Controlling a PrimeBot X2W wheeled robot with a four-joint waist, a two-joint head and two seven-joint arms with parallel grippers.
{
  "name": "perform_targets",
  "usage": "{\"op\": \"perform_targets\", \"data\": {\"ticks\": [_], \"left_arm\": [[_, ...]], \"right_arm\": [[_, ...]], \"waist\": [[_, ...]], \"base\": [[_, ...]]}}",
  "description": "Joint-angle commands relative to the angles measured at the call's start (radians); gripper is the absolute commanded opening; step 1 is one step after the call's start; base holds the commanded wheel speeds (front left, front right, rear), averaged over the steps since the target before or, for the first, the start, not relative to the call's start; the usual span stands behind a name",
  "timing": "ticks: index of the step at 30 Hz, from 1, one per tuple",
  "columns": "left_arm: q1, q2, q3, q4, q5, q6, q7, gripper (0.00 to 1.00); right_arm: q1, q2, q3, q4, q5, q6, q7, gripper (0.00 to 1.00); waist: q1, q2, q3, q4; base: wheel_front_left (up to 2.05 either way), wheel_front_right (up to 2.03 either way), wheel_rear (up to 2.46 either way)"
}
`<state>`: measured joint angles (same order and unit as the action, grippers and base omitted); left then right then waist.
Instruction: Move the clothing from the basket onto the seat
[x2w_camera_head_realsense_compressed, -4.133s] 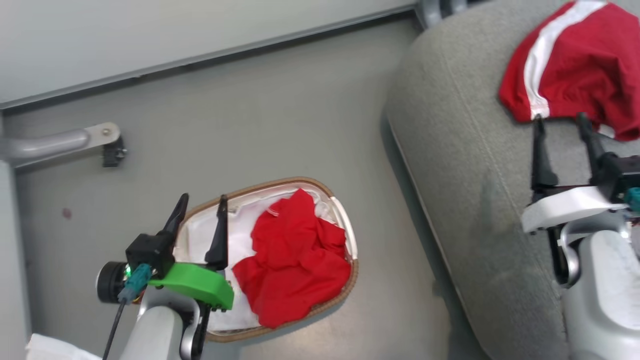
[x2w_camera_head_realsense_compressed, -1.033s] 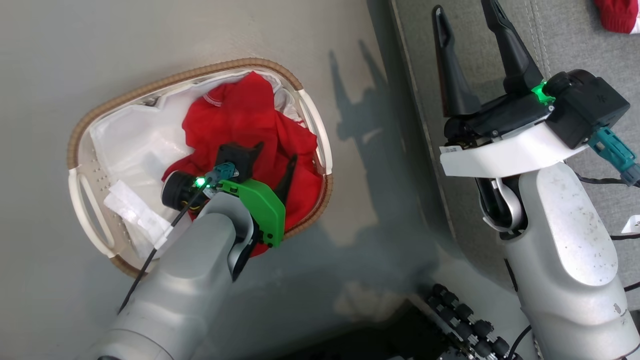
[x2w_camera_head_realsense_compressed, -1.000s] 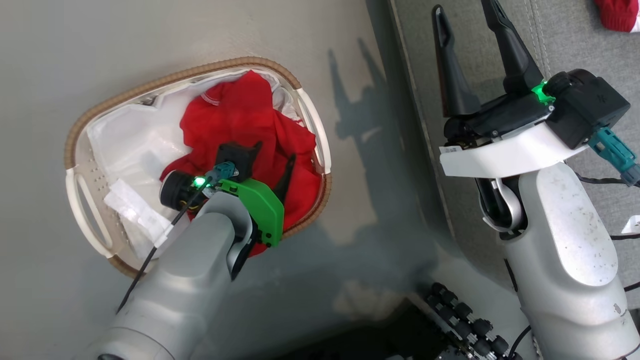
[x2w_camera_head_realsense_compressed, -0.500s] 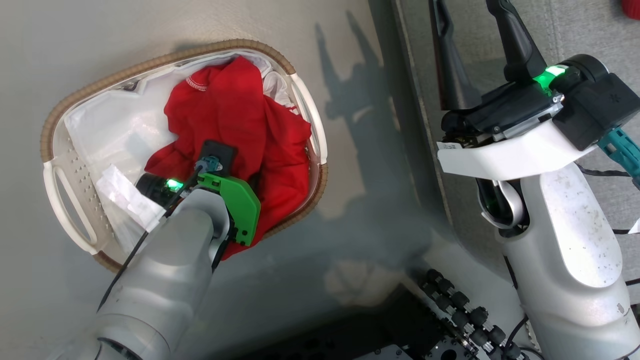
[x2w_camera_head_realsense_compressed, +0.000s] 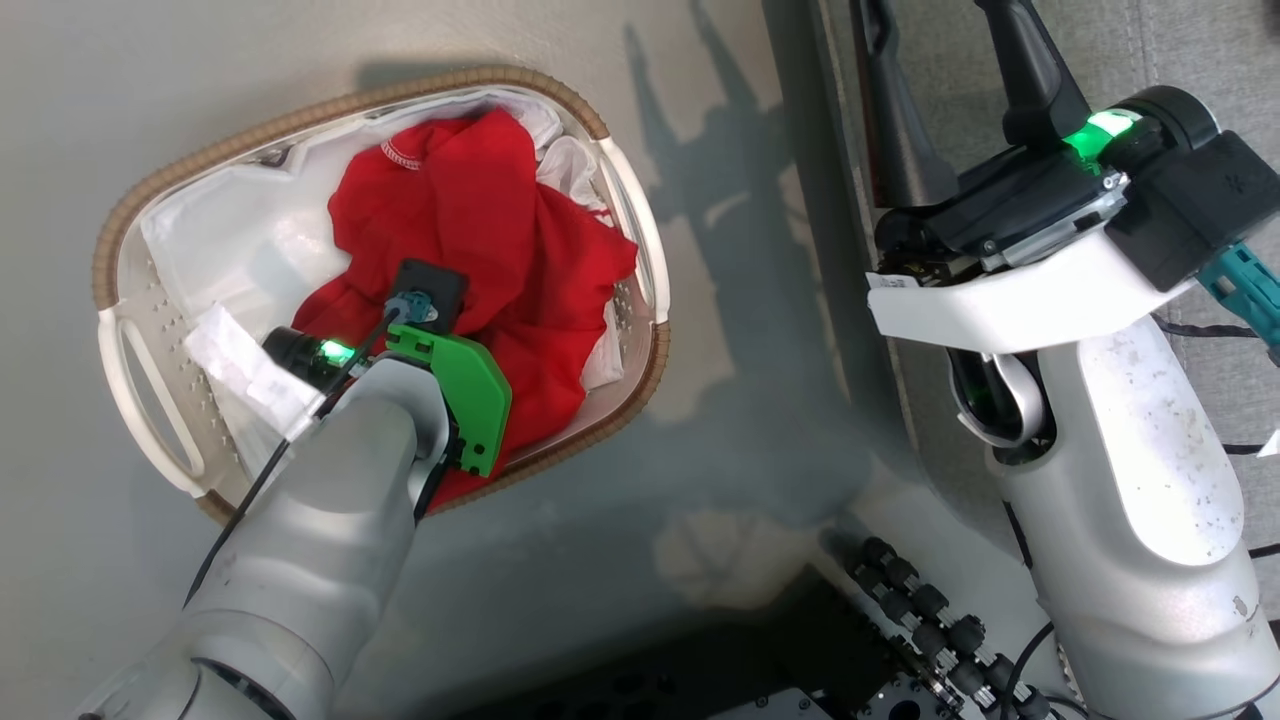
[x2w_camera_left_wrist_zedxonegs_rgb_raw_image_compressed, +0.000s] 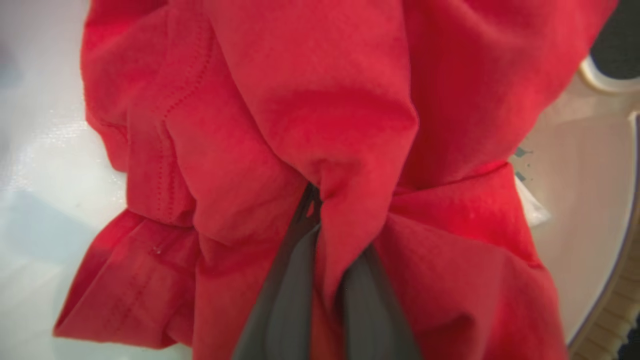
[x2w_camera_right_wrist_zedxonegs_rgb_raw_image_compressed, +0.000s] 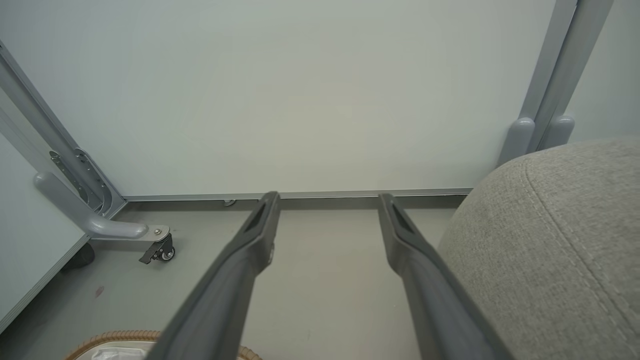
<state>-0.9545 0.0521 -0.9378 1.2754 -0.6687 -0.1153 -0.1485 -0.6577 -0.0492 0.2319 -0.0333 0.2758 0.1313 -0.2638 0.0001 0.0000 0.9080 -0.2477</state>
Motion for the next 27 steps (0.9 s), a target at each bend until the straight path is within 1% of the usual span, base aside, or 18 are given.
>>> {"op": "perform_targets", "data": {"ticks": [1, 3, 7, 9, 14, 17, 20, 25, 27], "left_arm": [[0.015, 0.01, 0.008, 0.006, -0.009, 0.0, -0.019, 0.0], [0.032, 0.01, 0.016, 0.007, -0.02, -0.002, -0.043, 0.0], [0.065, 0.01, -0.01, 0.002, 0.003, -0.006, -0.088, 0.0], [0.089, 0.008, -0.006, -0.005, -0.002, -0.006, -0.101, 0.0], [0.136, 0.004, 0.016, -0.048, -0.021, -0.007, -0.118, 0.0], [0.168, 0.002, 0.041, -0.12, -0.017, 0.01, -0.117, 0.0], [0.209, 0.004, 0.066, -0.198, 0.015, 0.029, -0.118, 0.0], [0.302, 0.021, 0.148, -0.349, 0.07, 0.061, -0.117, 0.0], [0.343, 0.021, 0.18, -0.402, 0.093, 0.066, -0.117, 0.0]], "right_arm": [[-0.007, -0.003, -0.001, 0.01, 0.007, -0.001, -0.001, 1.0], [0.0, -0.003, -0.002, 0.022, 0.007, -0.001, -0.001, 1.0], [0.019, -0.003, -0.003, 0.05, 0.005, -0.001, -0.001, 1.0], [0.032, -0.004, -0.008, 0.066, 0.016, -0.001, -0.001, 1.0], [0.072, -0.004, -0.021, 0.131, -0.011, -0.001, -0.001, 1.0], [0.111, -0.004, -0.028, 0.175, -0.034, -0.001, -0.001, 1.0], [0.15, -0.004, -0.034, 0.211, -0.044, -0.001, -0.001, 1.0], [0.216, -0.004, -0.033, 0.259, -0.045, -0.001, -0.001, 1.0], [0.24, -0.004, -0.034, 0.272, -0.048, -0.001, -0.001, 1.0]], "waist": [[-0.0001, 0.0, -0.028, 0.001], [-0.0001, 0.0, -0.057, 0.003], [-0.0001, 0.0, -0.125, 0.015], [-0.0001, 0.0, -0.167, 0.025], [-0.0001, 0.0, -0.274, 0.058], [-0.0001, 0.0, -0.348, 0.084], [-0.0001, 0.0, -0.412, 0.108], [-0.0001, 0.0, -0.516, 0.138], [-0.0001, 0.0, -0.554, 0.148]], "base": [[0.0, 0.0, 0.0], [0.0, 0.0, 0.0], [0.0, 0.0, 0.0], [0.0, 0.0, 0.0], [0.0, 0.0, 0.0], [0.0, 0.0, 0.0], [0.0, 0.0, 0.0], [0.0, 0.0, 0.0], [0.0, 0.0, 0.0]]}}
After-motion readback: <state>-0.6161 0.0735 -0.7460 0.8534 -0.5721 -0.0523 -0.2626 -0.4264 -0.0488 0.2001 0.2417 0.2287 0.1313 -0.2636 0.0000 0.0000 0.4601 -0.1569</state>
